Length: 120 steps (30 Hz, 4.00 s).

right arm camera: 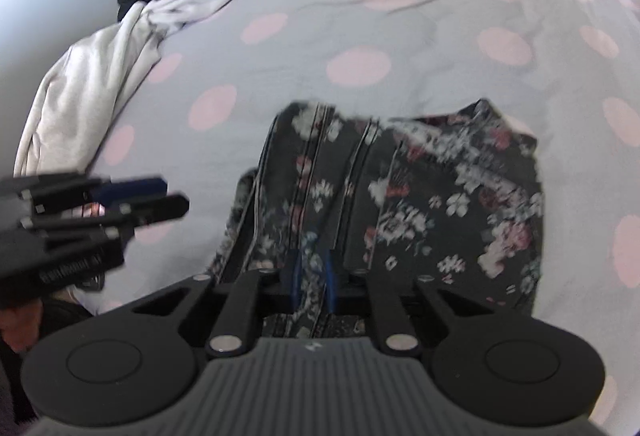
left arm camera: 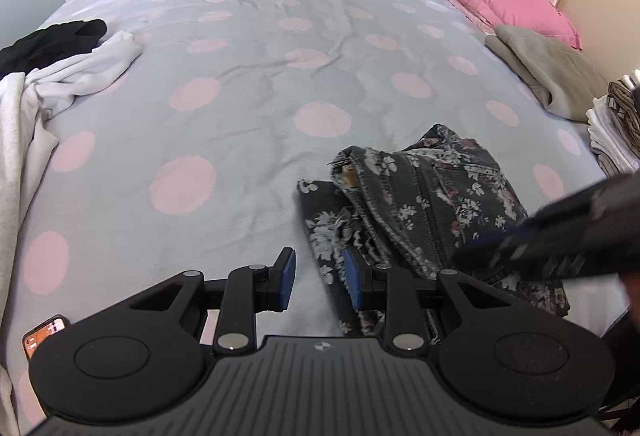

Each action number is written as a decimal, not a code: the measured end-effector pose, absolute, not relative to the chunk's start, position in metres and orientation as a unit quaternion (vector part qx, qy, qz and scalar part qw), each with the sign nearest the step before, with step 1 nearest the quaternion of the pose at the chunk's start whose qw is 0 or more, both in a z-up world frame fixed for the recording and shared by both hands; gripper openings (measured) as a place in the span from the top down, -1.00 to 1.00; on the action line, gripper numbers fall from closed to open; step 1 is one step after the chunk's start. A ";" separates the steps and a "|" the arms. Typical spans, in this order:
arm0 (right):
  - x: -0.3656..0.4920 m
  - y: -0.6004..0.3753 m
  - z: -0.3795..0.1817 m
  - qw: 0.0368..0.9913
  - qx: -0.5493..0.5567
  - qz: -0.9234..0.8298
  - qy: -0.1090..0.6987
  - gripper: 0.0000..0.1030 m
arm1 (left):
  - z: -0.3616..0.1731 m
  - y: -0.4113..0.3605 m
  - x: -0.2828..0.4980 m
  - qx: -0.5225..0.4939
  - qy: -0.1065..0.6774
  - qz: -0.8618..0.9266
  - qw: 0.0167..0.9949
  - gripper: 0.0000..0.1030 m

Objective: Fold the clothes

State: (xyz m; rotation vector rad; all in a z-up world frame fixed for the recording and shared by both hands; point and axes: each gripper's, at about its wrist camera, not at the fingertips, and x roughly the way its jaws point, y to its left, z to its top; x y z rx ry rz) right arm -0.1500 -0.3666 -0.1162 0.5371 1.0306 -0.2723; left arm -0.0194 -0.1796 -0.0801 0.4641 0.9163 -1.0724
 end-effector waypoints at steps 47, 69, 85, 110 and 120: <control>-0.254 -0.484 -0.194 0.819 0.377 -0.195 0.385 -0.23 | -0.174 -0.214 0.004 0.091 0.528 -0.490 0.688 -0.08; -0.302 -0.458 -0.114 0.863 0.382 -0.195 0.268 0.80 | -0.081 -0.222 -0.026 0.081 0.426 -0.566 0.701 0.59; -0.534 -0.487 0.081 0.822 0.363 -0.437 0.031 0.80 | 0.123 -0.476 -0.184 0.123 0.260 -0.786 0.547 0.60; -0.691 -0.596 0.046 0.659 0.411 -0.628 -0.052 0.79 | 0.059 -0.774 -0.412 0.270 0.201 -0.865 0.371 0.60; -0.693 -0.624 0.022 0.640 0.413 -0.648 0.003 0.40 | 0.032 -0.790 -0.420 0.294 0.200 -0.848 0.394 0.35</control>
